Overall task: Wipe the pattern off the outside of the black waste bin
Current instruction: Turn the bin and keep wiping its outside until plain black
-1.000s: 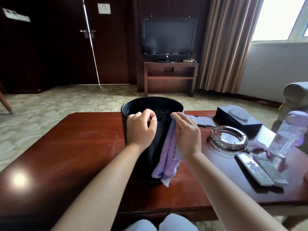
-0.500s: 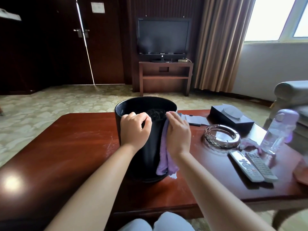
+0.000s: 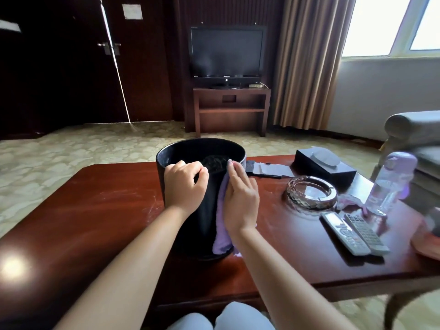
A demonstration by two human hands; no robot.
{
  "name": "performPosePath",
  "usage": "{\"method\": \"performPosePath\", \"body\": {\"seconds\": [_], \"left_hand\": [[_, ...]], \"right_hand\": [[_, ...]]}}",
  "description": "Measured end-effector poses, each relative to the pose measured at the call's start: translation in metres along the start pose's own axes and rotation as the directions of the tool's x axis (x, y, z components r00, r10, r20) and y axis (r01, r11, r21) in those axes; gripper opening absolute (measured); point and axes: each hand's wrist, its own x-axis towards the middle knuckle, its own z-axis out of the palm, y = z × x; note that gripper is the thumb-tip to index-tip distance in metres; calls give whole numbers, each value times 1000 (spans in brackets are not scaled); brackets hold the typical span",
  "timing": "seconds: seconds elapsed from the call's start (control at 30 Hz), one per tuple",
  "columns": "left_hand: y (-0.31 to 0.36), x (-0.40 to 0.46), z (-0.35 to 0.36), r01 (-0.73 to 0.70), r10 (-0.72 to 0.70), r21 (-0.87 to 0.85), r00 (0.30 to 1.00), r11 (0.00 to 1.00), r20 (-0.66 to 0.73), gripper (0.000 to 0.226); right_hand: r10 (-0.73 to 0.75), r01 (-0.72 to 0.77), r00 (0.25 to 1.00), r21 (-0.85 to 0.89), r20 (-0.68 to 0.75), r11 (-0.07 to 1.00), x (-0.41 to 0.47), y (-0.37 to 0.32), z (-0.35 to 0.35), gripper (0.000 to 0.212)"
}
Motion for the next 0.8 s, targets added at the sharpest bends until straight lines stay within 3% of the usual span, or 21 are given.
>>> {"method": "performPosePath", "body": {"seconds": [0.07, 0.2, 0.27, 0.4, 0.57, 0.8], "left_hand": [[-1, 0, 1, -8, 8, 3, 1000, 1000, -4, 34], [-2, 0, 3, -13, 14, 14, 1000, 1000, -14, 33], [-3, -1, 4, -22, 23, 24, 999, 999, -32, 33], [-4, -1, 6, -24, 25, 34, 999, 999, -47, 33], [-2, -2, 4, -32, 34, 29, 998, 999, -52, 32], [-2, -1, 2, -31, 32, 25, 999, 999, -38, 32]], "right_hand": [[27, -27, 999, 34, -25, 999, -21, 2, 8, 42], [352, -357, 932, 44, 86, 933, -48, 17, 15, 45], [443, -454, 886, 64, 135, 889, -47, 19, 13, 44], [378, -379, 925, 167, 41, 910, -12, 7, 7, 40], [258, -252, 966, 167, -11, 953, 18, -1, 7, 37], [517, -525, 850, 242, 100, 816, -25, 18, 11, 33]]}}
